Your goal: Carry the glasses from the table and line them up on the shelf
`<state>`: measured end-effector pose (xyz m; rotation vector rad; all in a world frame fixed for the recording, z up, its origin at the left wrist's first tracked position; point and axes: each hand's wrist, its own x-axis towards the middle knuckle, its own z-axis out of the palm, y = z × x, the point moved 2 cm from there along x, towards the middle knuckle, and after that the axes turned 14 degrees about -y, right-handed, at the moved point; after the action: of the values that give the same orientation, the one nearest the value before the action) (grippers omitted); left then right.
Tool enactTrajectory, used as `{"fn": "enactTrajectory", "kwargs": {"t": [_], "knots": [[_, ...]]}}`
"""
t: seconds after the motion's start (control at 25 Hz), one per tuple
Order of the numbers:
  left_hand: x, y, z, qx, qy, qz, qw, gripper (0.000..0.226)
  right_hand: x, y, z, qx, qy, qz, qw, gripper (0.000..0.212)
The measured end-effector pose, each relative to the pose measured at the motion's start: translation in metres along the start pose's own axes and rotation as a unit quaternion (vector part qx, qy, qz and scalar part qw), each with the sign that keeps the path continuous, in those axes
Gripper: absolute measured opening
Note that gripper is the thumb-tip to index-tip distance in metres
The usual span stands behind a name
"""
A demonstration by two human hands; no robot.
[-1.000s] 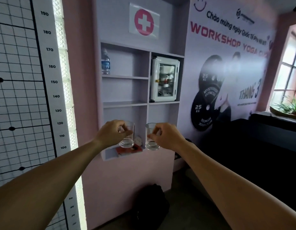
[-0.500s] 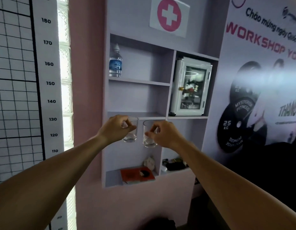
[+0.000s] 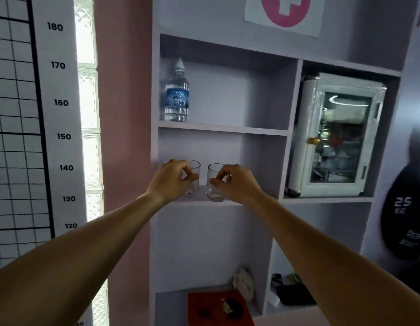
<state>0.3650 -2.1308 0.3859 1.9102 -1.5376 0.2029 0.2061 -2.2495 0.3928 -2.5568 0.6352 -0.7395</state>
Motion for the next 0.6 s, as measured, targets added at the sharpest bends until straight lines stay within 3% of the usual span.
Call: {"fn": "enactTrajectory", "kwargs": {"t": [0.24, 0.48, 0.6], "knots": [[0.035, -0.022, 0.023, 0.024, -0.005, -0.074, 0.997, 0.024, 0.064, 0.033, 0.024, 0.023, -0.05, -0.039, 0.998, 0.025], [0.055, -0.039, 0.035, 0.063, 0.03, -0.141, 0.988, 0.018, 0.105, 0.048, 0.046, 0.072, -0.085, -0.08, 0.991, 0.013], [0.058, -0.039, 0.035, 0.124, 0.065, -0.122, 0.983, 0.029, 0.116, 0.047, 0.05, 0.086, -0.062, -0.099, 0.989, 0.031]]}}
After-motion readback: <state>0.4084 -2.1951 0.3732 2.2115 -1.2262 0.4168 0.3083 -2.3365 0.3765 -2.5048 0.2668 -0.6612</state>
